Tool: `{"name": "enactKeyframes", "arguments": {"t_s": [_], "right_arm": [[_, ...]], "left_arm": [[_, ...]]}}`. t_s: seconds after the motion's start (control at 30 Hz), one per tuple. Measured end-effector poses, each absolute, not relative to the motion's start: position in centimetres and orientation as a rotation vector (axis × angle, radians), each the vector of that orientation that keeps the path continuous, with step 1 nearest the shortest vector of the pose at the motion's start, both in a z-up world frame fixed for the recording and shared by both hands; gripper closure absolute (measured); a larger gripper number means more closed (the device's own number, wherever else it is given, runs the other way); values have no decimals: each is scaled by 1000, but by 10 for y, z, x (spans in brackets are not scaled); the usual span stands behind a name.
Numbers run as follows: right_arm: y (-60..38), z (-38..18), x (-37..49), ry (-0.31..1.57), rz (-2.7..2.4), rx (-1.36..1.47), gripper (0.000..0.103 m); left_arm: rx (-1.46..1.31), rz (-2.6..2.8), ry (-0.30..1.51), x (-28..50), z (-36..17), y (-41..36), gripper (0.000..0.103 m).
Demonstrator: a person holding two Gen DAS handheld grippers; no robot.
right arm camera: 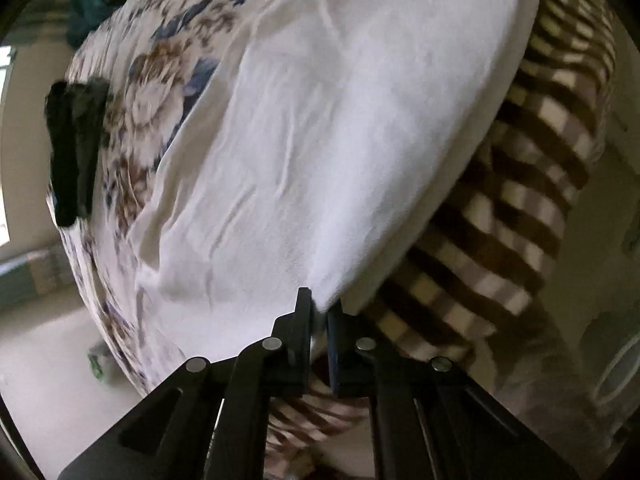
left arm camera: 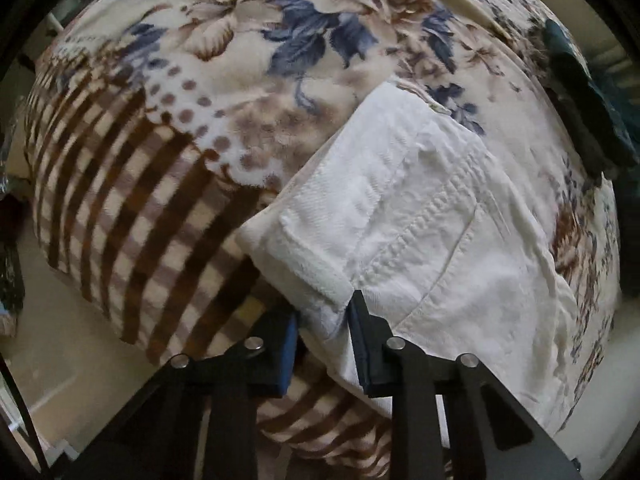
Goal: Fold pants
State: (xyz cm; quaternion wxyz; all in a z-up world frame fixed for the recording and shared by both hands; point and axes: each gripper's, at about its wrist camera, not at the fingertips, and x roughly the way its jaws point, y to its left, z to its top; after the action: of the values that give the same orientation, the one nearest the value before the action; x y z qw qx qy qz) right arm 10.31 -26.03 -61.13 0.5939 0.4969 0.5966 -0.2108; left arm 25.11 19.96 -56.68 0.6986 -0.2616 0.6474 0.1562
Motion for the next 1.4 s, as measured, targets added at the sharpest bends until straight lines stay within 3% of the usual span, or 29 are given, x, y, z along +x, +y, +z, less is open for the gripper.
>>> {"name": "enactKeyframes", "arguments": {"t_s": [0.13,0.23,0.27,0.3,0.33,0.37,0.4,0.43,0.47,0.7,0.87,0.93,1.0,1.23,1.4], "right_arm": [[-260,-634,105,1455,-481,1138,95],[-265,-650,115,1514,-447,1161,86],[-269,-649,112,1520,-420,1178,75],[-274,-645,112,1515,-401,1186,58],[-278,-639,110,1504,-397,1176,51],[-286,-628,107,1482,-397,1153,50],[-296,-618,103,1465,-404,1133,50],[-307,-609,100,1452,-422,1109,50],[-323,-600,95,1428,-454,1099,50],[-491,-565,59,1104,-777,1138,50],[-588,-602,60,1103,-856,1171,50],[-609,-622,60,1116,-852,1216,53],[-619,-640,63,1117,-824,1257,100],[-610,-603,48,1043,-820,1169,101],[-615,-628,26,1099,-867,1242,100]], "left_arm": [[-589,364,1489,249,-588,206,78],[-568,365,1515,249,-582,201,72],[-549,372,1512,251,-572,197,71],[-512,373,1506,254,-562,192,71],[-452,367,1496,252,-550,181,68],[-367,350,1484,250,-535,160,51],[-302,337,1472,250,-526,142,24],[-256,320,1459,251,-519,125,14],[-180,274,1431,252,-511,93,11],[65,67,1403,299,-525,-59,11],[180,-6,1404,330,-541,-160,11],[185,-35,1412,335,-543,-188,11],[212,-47,1409,334,-544,-203,11],[275,-66,1422,328,-548,-231,11],[283,-43,1451,324,-556,-228,11]]}}
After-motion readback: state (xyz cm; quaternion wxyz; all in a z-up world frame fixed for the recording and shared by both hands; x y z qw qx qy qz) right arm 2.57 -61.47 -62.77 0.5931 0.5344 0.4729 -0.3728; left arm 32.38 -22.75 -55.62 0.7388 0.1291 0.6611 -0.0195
